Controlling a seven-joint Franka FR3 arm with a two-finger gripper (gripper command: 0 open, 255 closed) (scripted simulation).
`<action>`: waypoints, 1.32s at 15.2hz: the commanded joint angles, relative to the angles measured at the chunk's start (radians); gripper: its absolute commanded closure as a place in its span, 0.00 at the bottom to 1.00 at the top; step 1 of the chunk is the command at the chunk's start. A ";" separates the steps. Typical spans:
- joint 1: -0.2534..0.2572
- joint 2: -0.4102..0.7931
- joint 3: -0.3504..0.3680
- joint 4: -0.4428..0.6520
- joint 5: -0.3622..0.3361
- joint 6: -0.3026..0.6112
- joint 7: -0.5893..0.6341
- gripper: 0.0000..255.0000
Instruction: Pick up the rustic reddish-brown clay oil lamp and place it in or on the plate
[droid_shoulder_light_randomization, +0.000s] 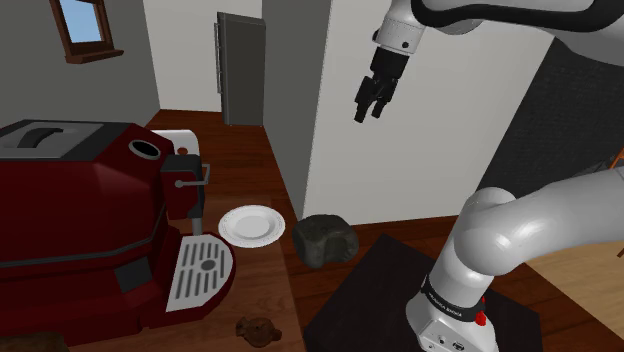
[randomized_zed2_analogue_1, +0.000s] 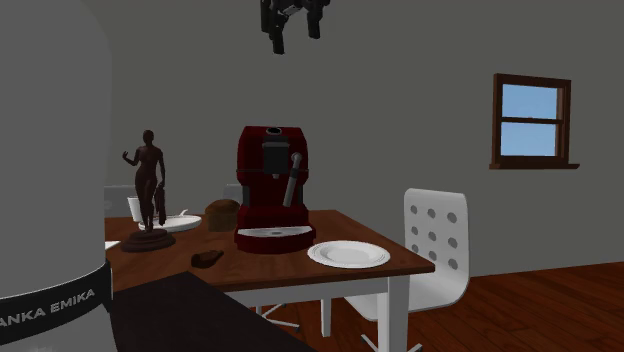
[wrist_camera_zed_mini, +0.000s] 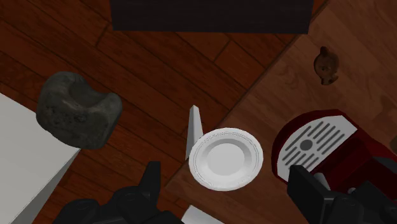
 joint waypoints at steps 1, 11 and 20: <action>0.000 0.000 0.000 0.000 0.000 0.000 0.000 0.00; 0.065 -0.036 0.140 -0.283 0.092 0.239 0.132 0.00; 0.151 0.066 0.293 -0.449 0.196 0.506 0.260 0.00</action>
